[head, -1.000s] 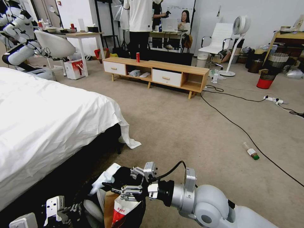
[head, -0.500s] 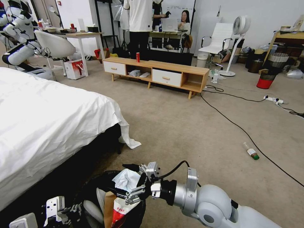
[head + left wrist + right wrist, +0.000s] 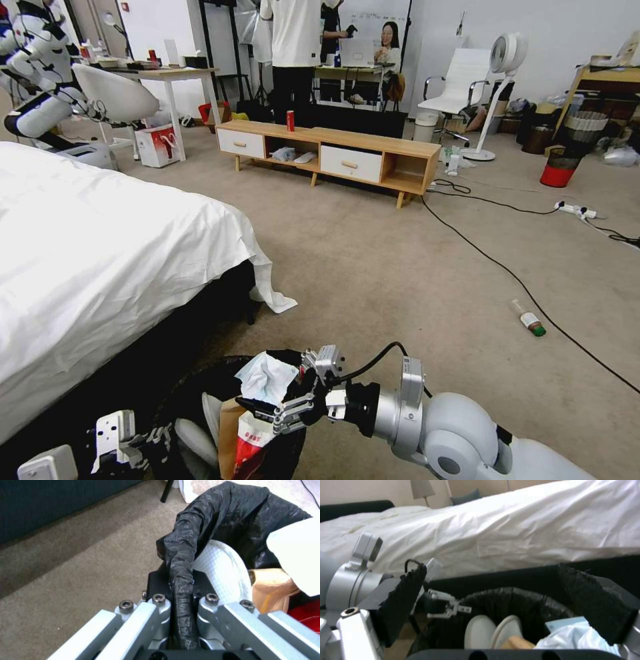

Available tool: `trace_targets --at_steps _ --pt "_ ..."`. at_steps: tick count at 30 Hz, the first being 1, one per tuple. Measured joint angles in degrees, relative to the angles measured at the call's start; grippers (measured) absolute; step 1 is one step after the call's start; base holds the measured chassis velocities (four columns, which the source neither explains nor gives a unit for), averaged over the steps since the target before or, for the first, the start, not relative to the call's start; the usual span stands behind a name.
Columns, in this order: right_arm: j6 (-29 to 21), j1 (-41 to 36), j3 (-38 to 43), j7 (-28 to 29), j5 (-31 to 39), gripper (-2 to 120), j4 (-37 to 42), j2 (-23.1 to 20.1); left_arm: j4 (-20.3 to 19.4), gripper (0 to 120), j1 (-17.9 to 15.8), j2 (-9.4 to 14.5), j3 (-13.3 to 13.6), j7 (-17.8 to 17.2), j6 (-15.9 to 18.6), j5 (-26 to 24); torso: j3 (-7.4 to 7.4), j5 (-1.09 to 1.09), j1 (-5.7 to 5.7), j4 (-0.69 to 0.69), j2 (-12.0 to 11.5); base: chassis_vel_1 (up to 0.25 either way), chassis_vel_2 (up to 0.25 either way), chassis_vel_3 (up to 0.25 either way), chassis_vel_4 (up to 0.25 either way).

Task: Pick up the trash bin and place the garbage on the floor into it.

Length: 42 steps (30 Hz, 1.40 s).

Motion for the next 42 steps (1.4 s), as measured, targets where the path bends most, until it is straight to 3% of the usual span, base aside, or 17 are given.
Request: trace_targets --at_steps 12,22,26,32,42 --pt "2.1 0.2 3.5 0.4 -0.2 100 0.4 0.6 0.0 4 -0.2 0.0 -0.1 0.0 0.0 -0.2 0.0 0.0 0.0 0.0 0.0 0.0 0.0 0.0 0.0" --pt "0.8 -3.3 15.0 9.3 1.2 100 0.1 2.6 0.0 4 -0.2 -0.6 -0.3 0.2 -0.2 -0.2 0.0 0.0 0.0 0.0 0.0 0.0 0.0 0.0 0.0" --pt "-1.5 -7.6 19.6 16.4 -2.8 100 -2.7 3.5 0.0 4 0.0 -0.6 -0.8 0.2 -0.2 -0.2 0.0 0.0 0.0 0.0 0.0 0.0 0.0 0.0 0.0" --pt "-3.2 -11.6 21.4 20.8 -8.3 100 -7.8 6.1 0.0 4 0.2 -0.1 -1.7 0.1 -0.2 -0.4 0.0 0.0 0.0 0.0 0.0 0.0 0.0 0.0 0.0" --pt "-5.0 -13.9 21.7 21.3 -13.4 100 -13.0 7.3 0.0 4 0.8 0.3 -2.8 0.0 -0.2 -0.7 0.0 0.0 0.0 0.0 0.0 0.0 0.0 0.0 0.0"
